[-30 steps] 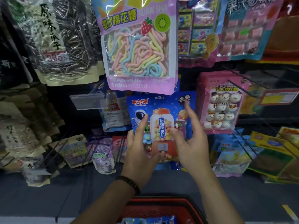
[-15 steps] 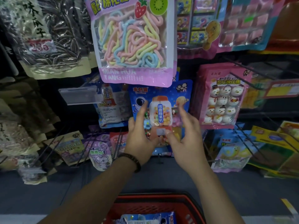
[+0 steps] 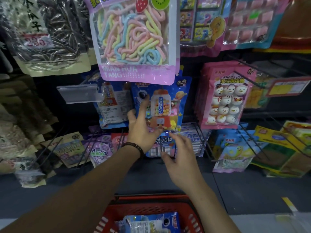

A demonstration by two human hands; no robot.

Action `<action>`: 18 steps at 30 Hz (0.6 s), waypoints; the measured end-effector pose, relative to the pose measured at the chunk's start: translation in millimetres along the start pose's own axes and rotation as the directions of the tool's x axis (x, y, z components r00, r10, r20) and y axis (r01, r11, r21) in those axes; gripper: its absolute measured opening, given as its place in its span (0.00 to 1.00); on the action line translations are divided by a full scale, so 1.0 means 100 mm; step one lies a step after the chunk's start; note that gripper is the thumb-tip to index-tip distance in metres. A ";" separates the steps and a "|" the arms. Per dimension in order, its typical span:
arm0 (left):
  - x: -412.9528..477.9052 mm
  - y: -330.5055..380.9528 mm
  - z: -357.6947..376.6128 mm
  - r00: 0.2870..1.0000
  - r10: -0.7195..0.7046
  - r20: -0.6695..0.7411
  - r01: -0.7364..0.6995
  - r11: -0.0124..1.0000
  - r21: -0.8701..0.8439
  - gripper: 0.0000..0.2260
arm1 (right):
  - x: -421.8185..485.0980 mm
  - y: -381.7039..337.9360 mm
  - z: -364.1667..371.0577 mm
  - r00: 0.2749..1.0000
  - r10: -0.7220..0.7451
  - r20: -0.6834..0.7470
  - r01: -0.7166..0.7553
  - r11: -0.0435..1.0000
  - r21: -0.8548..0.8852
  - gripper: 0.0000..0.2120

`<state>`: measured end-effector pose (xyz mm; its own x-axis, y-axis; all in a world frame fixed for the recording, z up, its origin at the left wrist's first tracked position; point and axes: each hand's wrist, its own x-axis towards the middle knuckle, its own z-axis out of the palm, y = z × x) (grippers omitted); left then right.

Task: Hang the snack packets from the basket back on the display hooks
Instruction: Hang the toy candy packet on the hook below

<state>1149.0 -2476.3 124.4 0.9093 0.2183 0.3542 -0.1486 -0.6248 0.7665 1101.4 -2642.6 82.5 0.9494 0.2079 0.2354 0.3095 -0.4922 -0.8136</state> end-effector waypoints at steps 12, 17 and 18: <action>-1.74 -0.90 -0.58 0.843 -0.076 0.533 -0.063 0.969 0.237 0.23 | -1.04 0.87 0.45 0.851 0.471 0.233 -0.486 0.874 0.012 0.09; -2.39 -1.55 -0.58 0.680 -0.259 0.686 -0.005 0.934 0.358 0.10 | -1.56 1.54 0.82 0.594 0.718 0.363 -0.670 0.691 -0.270 0.09; -2.48 -1.64 -0.55 0.664 -0.294 0.687 0.034 0.930 0.365 0.09 | -1.61 1.66 0.87 0.578 0.740 0.344 -0.675 0.670 -0.307 0.09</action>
<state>926.7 -2386.3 -59.7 0.9147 -0.1864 -0.3586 0.0348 -0.8477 0.5293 995.5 -2684.6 -136.7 0.7594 0.0466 -0.6490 -0.4175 -0.7301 -0.5409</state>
